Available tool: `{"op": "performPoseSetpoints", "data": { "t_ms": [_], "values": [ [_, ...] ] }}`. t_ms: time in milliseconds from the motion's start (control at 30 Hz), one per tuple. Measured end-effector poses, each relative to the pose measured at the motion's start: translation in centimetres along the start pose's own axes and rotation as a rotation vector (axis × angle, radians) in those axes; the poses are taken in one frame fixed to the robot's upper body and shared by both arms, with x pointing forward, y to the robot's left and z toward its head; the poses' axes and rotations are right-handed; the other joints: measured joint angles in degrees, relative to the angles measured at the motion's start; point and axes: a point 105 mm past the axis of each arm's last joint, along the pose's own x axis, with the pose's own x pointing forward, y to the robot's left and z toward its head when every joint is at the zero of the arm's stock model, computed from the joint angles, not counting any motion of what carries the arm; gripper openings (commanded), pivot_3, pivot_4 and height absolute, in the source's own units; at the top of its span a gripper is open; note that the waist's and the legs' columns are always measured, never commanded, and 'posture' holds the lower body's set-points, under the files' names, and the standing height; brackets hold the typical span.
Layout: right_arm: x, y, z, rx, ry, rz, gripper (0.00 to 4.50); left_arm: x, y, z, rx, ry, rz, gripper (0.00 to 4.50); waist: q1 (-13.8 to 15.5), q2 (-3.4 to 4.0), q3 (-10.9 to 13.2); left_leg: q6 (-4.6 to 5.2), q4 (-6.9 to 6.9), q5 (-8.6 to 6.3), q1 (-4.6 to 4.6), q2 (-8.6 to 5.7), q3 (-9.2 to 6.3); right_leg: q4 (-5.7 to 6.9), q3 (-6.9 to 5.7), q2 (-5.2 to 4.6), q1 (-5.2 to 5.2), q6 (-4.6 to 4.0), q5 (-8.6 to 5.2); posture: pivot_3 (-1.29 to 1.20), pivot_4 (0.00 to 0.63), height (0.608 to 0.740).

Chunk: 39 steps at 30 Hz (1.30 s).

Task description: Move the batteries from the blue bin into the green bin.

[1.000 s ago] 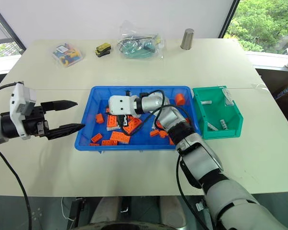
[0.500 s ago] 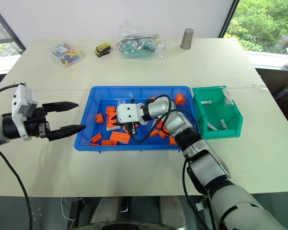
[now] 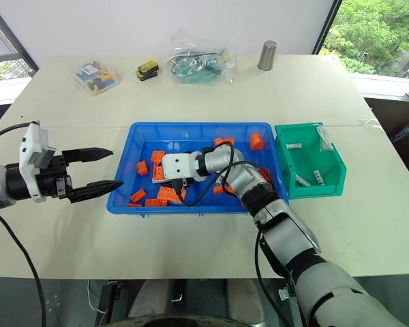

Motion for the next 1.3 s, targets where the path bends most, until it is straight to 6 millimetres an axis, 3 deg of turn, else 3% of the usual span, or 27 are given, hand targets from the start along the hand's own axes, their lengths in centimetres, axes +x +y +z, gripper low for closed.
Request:
{"op": "performPoseSetpoints", "data": {
  "t_ms": [100,133,200,300,333,700,833,1033,1300],
  "values": [
    [0.3,-0.1,-0.2,0.018,0.003,-0.005,2.45,0.0,0.0,0.0,-0.001,0.001,0.003,4.50,-0.03,0.00,0.00,0.00,0.00,0.00,0.00,0.00,0.00,0.00,0.00,0.00,0.00,0.00,0.00,0.00,0.150,0.739],
    [0.4,-0.1,-0.2,0.039,-0.006,-0.004,2.23,0.0,0.0,-0.1,-0.001,0.001,0.003,4.50,-0.04,0.00,0.00,0.00,-0.01,0.00,0.00,0.00,0.00,0.00,0.00,0.00,0.00,0.00,0.00,0.00,0.150,0.739],
    [0.4,-0.2,0.0,0.073,-0.023,0.001,1.66,0.0,0.0,-0.1,-0.002,0.002,0.004,4.50,-0.05,0.00,0.00,0.00,-0.01,0.00,0.00,0.00,0.00,0.00,0.00,0.00,0.00,0.00,0.00,0.00,0.150,0.739],
    [0.3,-1.1,0.9,0.066,-0.057,-0.012,0.28,0.0,0.0,-0.1,-0.002,0.002,0.004,4.50,-0.08,0.00,0.00,-0.01,-0.02,0.00,0.01,0.01,0.00,0.00,0.00,0.00,0.00,0.00,0.00,0.00,0.150,0.739],
    [0.3,-1.4,1.2,0.059,-0.059,-0.010,0.03,0.0,0.0,-0.1,-0.001,0.002,0.004,4.50,-0.11,-0.01,-0.01,-0.01,-0.03,0.00,0.01,0.01,-0.01,0.00,0.00,0.00,0.00,0.00,0.00,0.00,0.150,0.739],
    [0.6,-1.8,1.4,0.159,-0.086,-0.042,0.03,0.0,0.0,-0.1,0.000,0.002,0.008,4.50,-0.59,0.00,0.00,-0.04,-0.07,0.00,0.00,0.00,-0.04,0.00,0.00,-0.04,-0.02,-0.02,0.00,0.00,0.150,0.739],
    [0.8,-3.6,0.7,0.151,-0.019,-0.151,0.03,0.0,0.0,-0.3,-0.007,0.006,0.008,4.50,-1.28,0.00,0.00,-0.19,-0.22,0.09,-0.02,0.00,-0.05,0.00,0.02,-0.04,-0.14,-0.11,0.02,0.00,0.150,0.739],
    [0.7,-6.3,-0.1,0.164,0.055,-0.306,2.96,0.0,0.0,-0.3,-0.007,0.006,0.009,4.50,-1.37,-0.01,-0.01,-0.52,-0.75,0.33,-0.01,-0.01,-0.02,-0.03,0.02,-0.03,-0.42,-0.25,0.01,0.00,0.150,0.739],
    [-0.2,-4.9,0.7,0.230,-0.003,-0.153,2.96,-0.1,-0.1,-0.4,-0.010,0.008,0.004,4.50,-1.26,-0.01,-0.01,-0.51,-0.75,0.34,-0.01,0.03,-0.02,0.03,-0.02,0.07,-0.40,-0.28,0.00,0.00,0.150,0.739]
  ]
}}
